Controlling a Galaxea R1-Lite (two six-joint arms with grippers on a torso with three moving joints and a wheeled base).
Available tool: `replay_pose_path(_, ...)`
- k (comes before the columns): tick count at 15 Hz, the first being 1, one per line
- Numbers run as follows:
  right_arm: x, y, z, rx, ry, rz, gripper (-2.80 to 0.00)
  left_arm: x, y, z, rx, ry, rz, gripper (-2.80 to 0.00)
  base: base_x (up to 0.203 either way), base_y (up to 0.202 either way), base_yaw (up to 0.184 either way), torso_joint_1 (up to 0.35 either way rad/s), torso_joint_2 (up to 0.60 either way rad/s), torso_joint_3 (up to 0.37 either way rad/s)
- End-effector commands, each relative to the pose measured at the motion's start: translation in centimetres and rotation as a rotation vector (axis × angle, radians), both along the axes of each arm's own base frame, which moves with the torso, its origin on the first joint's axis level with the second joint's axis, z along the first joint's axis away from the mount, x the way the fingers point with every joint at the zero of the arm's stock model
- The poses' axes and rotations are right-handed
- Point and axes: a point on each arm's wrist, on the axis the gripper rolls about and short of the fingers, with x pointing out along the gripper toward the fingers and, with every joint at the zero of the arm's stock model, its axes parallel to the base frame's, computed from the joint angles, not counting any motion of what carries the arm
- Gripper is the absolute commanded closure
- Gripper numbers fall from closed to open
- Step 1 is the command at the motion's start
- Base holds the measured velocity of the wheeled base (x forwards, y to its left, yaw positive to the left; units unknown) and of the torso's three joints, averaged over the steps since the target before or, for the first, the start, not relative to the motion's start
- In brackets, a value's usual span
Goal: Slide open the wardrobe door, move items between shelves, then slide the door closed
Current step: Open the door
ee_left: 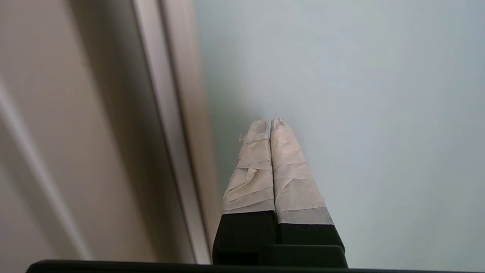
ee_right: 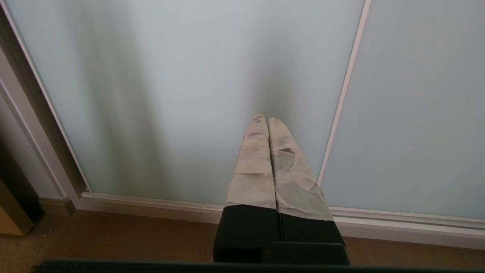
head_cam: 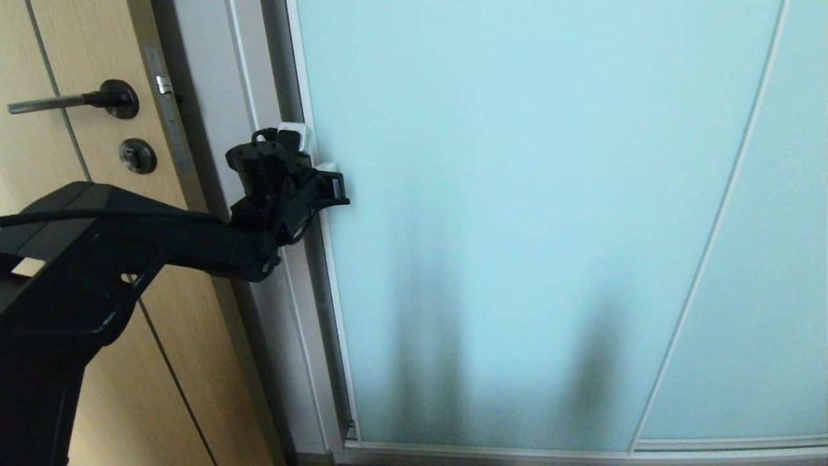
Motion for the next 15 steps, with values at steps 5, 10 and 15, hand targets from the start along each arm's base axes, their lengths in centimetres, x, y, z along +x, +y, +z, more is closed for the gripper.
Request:
replay_pose_path(5, 0.0, 0.0, 0.0, 0.000, 0.000, 0.002, 0.00, -2.5, 0.5, 2.2, -0.021, -0.087, 0.060, 0.00, 0.000, 0.000, 0.000, 0.000, 0.00, 0.000)
replay_pose_path(10, 0.0, 0.0, 0.0, 0.000, 0.000, 0.001, 0.00, -7.4, 1.7, 5.0, -0.044, -0.157, 0.091, 0.00, 0.000, 0.000, 0.000, 0.000, 0.00, 0.000)
replay_pose_path(15, 0.0, 0.0, 0.0, 0.000, 0.001, 0.000, 0.00, -5.4, 3.9, 6.3, -0.048, -0.186, 0.155, 0.00, 0.000, 0.000, 0.000, 0.000, 0.00, 0.000)
